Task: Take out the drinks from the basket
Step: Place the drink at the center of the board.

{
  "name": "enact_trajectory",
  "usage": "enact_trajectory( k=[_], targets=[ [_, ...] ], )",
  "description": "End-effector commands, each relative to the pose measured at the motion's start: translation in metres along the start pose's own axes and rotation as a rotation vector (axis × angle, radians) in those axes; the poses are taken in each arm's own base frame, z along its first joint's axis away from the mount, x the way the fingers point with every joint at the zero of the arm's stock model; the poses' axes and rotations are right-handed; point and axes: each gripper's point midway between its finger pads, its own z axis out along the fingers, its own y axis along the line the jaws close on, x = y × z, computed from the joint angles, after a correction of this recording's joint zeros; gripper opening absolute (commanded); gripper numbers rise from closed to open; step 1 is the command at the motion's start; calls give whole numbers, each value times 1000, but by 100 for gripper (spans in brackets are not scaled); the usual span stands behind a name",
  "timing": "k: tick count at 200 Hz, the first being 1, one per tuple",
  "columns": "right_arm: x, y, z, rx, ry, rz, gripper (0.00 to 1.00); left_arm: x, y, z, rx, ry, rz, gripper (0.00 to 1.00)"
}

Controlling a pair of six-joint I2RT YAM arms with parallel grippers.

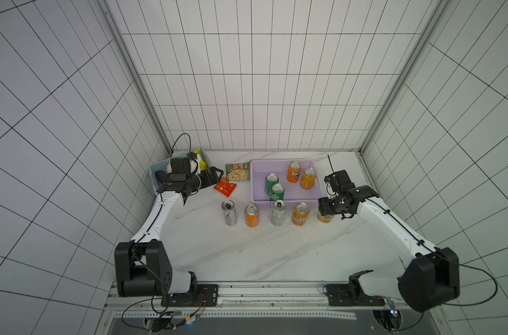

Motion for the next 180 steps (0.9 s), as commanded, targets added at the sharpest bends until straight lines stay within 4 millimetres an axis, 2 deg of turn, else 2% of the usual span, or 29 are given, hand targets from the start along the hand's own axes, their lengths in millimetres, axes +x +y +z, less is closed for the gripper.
enact_trajectory(
  k=[1,92,180],
  targets=[
    [-13,-2,10,10,-59,29,65,-9,-3,-2,6,-18,8,98],
    [-1,-1,45,18,-23,47,65,-9,-3,-2,8,-17,8,98],
    [9,-3,52,29,-1,42,67,-10,-4,-3,8,-20,12,98]
  ],
)
